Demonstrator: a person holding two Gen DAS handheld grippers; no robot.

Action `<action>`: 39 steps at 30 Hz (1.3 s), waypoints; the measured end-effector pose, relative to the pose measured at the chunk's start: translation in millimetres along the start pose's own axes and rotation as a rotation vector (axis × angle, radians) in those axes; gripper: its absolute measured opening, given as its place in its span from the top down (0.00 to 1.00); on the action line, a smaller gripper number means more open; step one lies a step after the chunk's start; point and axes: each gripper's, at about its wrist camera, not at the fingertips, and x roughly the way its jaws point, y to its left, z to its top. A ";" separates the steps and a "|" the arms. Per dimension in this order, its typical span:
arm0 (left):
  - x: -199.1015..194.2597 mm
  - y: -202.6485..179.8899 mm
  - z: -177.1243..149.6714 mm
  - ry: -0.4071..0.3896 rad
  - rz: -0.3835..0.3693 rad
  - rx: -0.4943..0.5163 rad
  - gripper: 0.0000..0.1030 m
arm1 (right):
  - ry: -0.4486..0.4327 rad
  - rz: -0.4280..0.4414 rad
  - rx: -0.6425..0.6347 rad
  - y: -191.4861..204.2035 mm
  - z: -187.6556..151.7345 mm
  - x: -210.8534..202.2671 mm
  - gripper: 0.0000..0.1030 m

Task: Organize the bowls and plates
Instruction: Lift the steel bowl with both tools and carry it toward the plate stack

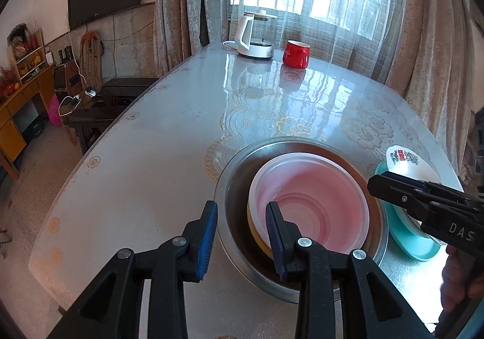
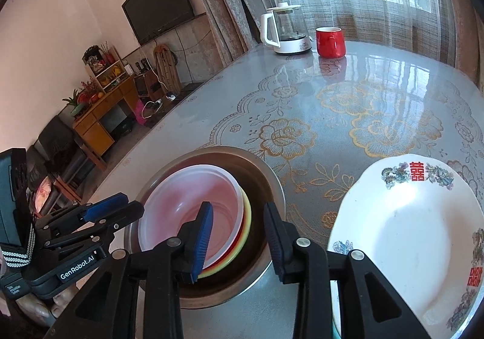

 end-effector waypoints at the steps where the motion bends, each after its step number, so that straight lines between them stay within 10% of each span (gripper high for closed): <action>1: -1.2 3.0 1.1 -0.005 0.004 -0.006 0.67 | 0.000 0.000 0.003 -1.6 -0.6 -1.4 0.66; 39: 30.6 38.3 13.8 0.063 -0.088 0.014 0.67 | 0.124 -0.122 -0.057 -2.5 -18.8 19.7 0.66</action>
